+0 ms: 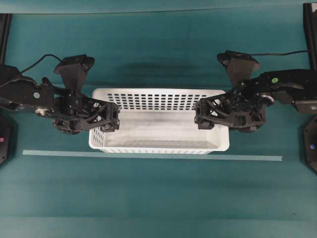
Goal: Lift the white basket with both hands.
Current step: 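Lower both grippers onto the basket's end rims and close them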
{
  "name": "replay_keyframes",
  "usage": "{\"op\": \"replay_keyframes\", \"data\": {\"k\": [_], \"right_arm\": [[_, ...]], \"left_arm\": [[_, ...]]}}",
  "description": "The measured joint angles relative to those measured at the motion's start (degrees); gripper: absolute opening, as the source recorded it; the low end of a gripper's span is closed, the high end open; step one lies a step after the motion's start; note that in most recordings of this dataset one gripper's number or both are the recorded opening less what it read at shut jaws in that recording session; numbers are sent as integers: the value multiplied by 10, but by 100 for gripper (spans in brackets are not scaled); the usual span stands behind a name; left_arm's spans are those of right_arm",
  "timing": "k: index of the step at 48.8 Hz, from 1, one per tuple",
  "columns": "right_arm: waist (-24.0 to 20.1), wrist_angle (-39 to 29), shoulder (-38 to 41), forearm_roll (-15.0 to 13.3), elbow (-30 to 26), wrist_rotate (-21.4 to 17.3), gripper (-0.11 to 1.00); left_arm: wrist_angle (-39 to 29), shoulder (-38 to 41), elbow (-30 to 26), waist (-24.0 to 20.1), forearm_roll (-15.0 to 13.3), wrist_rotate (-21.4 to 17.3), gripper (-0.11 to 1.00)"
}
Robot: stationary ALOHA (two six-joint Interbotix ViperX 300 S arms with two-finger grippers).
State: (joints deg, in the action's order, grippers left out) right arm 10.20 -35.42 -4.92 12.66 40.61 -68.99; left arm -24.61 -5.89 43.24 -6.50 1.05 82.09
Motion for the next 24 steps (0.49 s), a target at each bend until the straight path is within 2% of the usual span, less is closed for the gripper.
{"op": "replay_keyframes", "data": {"k": [11, 16, 20, 24], "right_arm": [[0, 1, 4, 0, 3, -1, 95], [0, 1, 4, 0, 3, -2, 93], [0, 0, 6, 0, 3, -3, 84], [0, 1, 9, 2, 3, -4, 65]], "left_arm": [[7, 0, 0, 0, 0, -1, 91], [13, 1, 0, 0, 0, 0, 86], [17, 1, 0, 0, 0, 0, 74], [18, 1, -1, 0, 0, 0, 53]]}}
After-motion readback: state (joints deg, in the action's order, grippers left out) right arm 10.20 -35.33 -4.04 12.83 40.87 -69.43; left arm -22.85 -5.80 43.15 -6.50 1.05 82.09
